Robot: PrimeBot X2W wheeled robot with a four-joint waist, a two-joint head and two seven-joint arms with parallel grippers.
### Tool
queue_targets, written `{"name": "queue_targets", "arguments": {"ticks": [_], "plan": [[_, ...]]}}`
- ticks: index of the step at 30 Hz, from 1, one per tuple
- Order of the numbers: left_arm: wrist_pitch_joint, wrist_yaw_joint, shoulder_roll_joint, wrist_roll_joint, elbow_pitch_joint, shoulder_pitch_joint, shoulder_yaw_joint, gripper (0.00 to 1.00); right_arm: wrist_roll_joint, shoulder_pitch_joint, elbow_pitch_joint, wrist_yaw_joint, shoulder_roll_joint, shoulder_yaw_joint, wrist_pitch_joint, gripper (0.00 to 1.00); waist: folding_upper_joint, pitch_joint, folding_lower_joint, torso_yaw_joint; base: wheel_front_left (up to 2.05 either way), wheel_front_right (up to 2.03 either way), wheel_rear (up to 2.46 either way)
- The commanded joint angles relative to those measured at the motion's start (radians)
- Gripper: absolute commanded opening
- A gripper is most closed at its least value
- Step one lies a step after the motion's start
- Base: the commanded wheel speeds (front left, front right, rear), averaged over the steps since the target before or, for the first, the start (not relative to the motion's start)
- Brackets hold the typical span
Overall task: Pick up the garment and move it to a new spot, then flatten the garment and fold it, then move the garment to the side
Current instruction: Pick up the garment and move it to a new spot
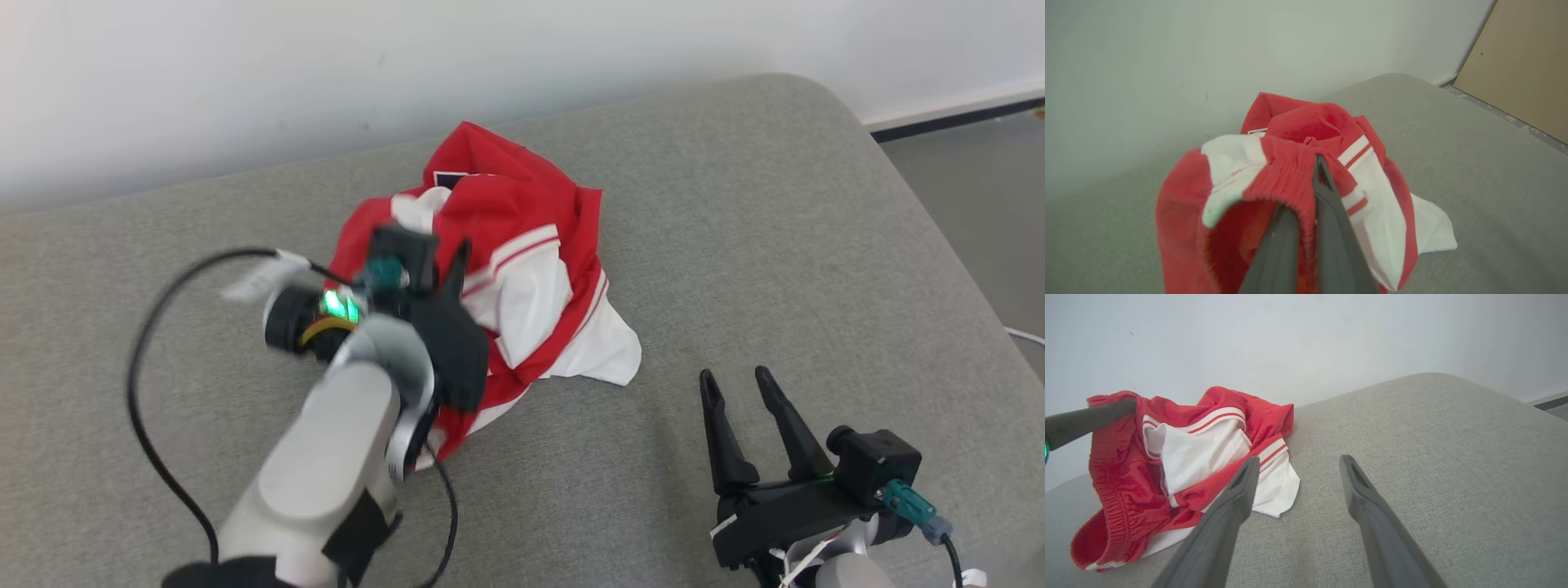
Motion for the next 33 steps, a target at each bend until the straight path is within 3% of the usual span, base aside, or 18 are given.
{"name": "queue_targets", "arguments": {"ticks": [1, 4, 5, 6, 13, 21, 33], "plan": [[-0.015, -0.006, -0.004, -0.012, 0.027, 0.028, -0.013, 0.00, 0.006, -0.007, 0.007, 0.003, 0.001, 0.006, -0.007, 1.00, -0.0001, 0.014, -0.0002, -0.019, 0.00, 0.00, 0.00], [-0.046, -0.024, -0.008, -0.027, 0.080, 0.069, -0.044, 0.00, 0.006, -0.012, 0.018, 0.003, 0.001, 0.010, -0.013, 1.00, -0.0001, 0.005, -0.0002, -0.019, 0.00, 0.00, 0.00], [-0.056, -0.030, -0.007, -0.038, 0.093, 0.079, -0.047, 0.41, 0.006, -0.012, 0.021, 0.003, 0.001, 0.012, -0.013, 1.00, -0.0001, 0.002, -0.0002, -0.018, 0.00, 0.00, 0.00], [-0.060, -0.034, -0.007, -0.050, 0.107, 0.088, -0.055, 1.00, 0.005, -0.012, 0.025, 0.003, 0.001, 0.014, -0.013, 1.00, -0.0001, -0.004, -0.0002, -0.015, 0.00, 0.00, 0.00], [-0.094, -0.037, -0.009, -0.146, 0.087, 0.131, -0.089, 1.00, -0.010, 0.011, 0.037, 0.003, 0.001, -0.003, -0.010, 1.00, -0.0001, -0.050, -0.0002, 0.018, 0.00, 0.00, 0.00], [-0.089, -0.023, 0.017, -0.172, -0.022, 0.202, -0.098, 1.00, -0.026, 0.055, 0.029, 0.003, 0.001, -0.037, 0.009, 1.00, -0.0001, -0.125, -0.0002, 0.092, 0.00, 0.00, 0.00], [-0.030, 0.090, 0.125, -0.148, -0.255, 0.315, -0.086, 1.00, -0.036, 0.108, -0.010, 0.003, 0.001, -0.075, 0.035, 1.00, -0.0001, -0.157, -0.0002, 0.155, 0.00, 0.00, 0.00]]}}
